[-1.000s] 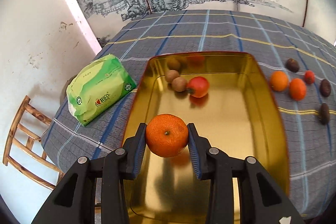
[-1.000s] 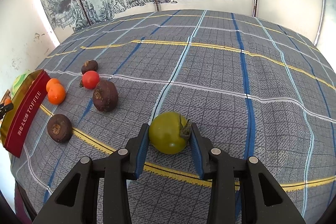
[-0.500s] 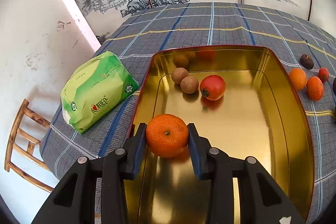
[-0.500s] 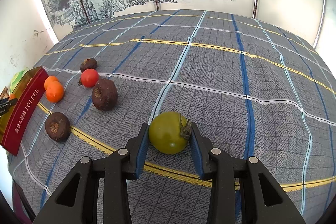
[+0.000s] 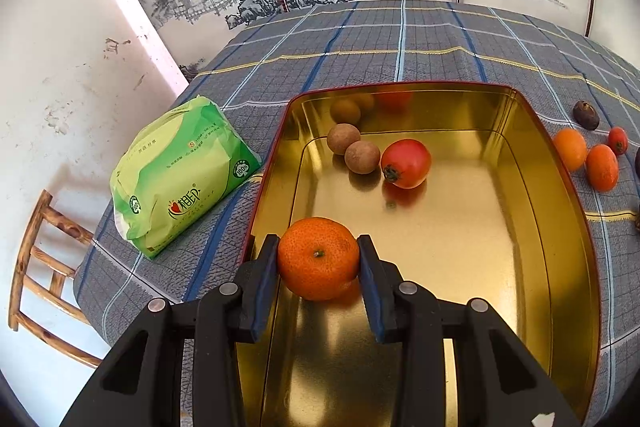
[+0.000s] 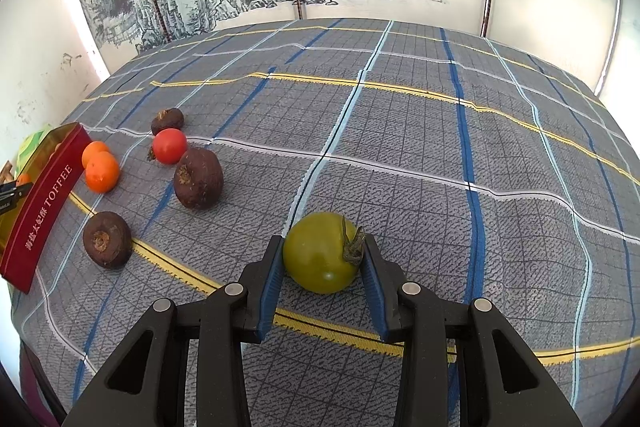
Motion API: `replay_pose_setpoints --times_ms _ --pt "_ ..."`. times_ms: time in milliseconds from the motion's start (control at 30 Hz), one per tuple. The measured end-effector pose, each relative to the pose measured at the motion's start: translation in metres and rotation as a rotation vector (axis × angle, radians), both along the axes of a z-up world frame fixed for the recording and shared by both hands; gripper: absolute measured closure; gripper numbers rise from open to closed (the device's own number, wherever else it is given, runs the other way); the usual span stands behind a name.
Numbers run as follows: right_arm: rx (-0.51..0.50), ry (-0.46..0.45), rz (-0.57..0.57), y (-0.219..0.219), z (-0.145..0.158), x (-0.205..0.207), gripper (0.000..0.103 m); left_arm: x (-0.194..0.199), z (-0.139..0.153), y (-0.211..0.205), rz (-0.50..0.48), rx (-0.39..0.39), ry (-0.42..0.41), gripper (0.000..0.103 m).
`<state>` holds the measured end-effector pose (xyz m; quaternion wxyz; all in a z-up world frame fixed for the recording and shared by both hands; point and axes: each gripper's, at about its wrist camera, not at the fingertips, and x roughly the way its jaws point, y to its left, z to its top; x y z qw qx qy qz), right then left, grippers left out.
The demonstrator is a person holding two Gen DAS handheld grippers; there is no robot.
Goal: Organize fruits
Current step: 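Carry the mandarin into the gold tin and open the left tool, then carry the green fruit into the gold tin and open the right tool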
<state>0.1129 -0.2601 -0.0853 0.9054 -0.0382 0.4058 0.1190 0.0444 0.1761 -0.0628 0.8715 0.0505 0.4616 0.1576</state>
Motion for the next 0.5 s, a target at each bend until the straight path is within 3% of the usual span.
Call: replay_pose_setpoints --times_ms 333,500 --pt "-0.003 -0.001 0.0 0.001 0.0 -0.001 0.064 -0.002 0.003 -0.004 -0.002 0.027 -0.011 0.065" --pt "-0.006 -0.001 0.0 0.001 0.0 0.0 0.064 -0.01 0.012 -0.01 -0.007 0.027 -0.057 0.063"
